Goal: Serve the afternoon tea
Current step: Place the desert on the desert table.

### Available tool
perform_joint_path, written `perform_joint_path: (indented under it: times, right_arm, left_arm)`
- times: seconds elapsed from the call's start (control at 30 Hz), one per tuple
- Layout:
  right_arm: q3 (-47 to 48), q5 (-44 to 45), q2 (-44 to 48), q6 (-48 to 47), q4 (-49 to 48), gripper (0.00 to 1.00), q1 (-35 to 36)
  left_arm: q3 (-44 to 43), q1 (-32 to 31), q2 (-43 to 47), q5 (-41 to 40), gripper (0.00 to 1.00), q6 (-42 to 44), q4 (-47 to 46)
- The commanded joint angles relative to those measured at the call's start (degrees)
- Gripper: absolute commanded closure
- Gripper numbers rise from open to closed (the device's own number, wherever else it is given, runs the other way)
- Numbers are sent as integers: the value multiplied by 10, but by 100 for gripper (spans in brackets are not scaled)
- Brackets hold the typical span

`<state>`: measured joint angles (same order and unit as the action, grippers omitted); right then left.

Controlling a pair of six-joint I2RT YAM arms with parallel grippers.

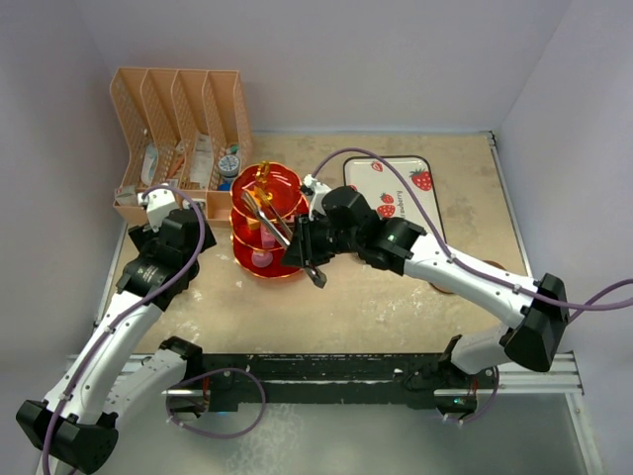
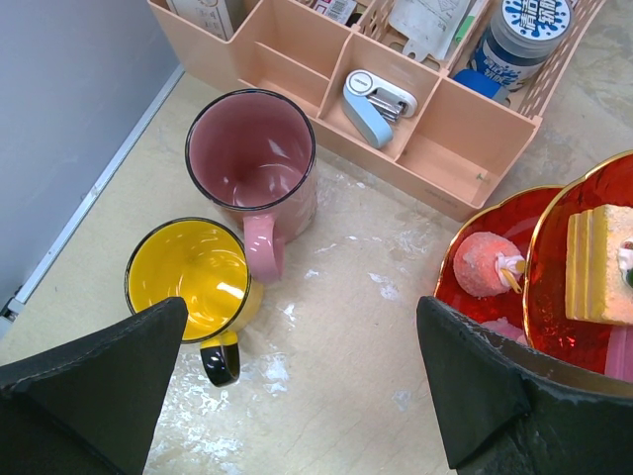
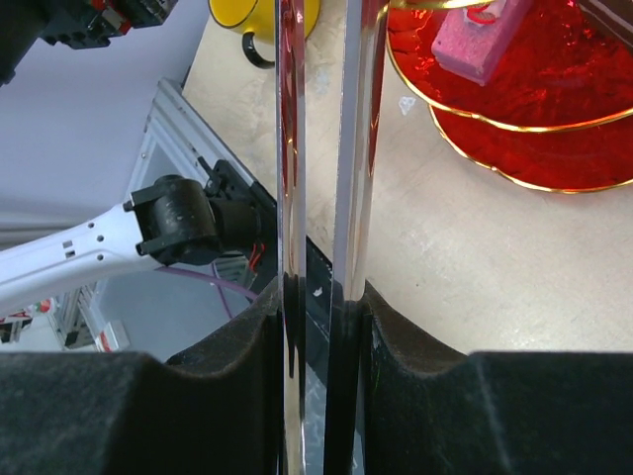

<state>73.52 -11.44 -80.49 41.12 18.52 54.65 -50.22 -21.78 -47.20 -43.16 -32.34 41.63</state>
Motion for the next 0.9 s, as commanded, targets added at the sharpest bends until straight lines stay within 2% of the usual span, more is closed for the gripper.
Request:
perform_joint_path:
  times: [0.0, 0.37, 0.63, 0.87]
  right_arm:
    - [33, 12, -3, 8, -43, 66, 2]
    - [22, 10, 23, 11, -41, 59, 1]
    - [10, -5, 67, 17, -41, 61, 1]
    - [-47, 6, 151, 40, -23, 63, 2]
  left_arm:
    - [-4, -2, 4, -2, 4, -3, -10]
    - [-4, -1, 0, 2, 4, -2, -10]
    - [-4, -2, 3, 0, 4, -3, -9]
    - [-4, -2, 3, 1, 4, -3, -9]
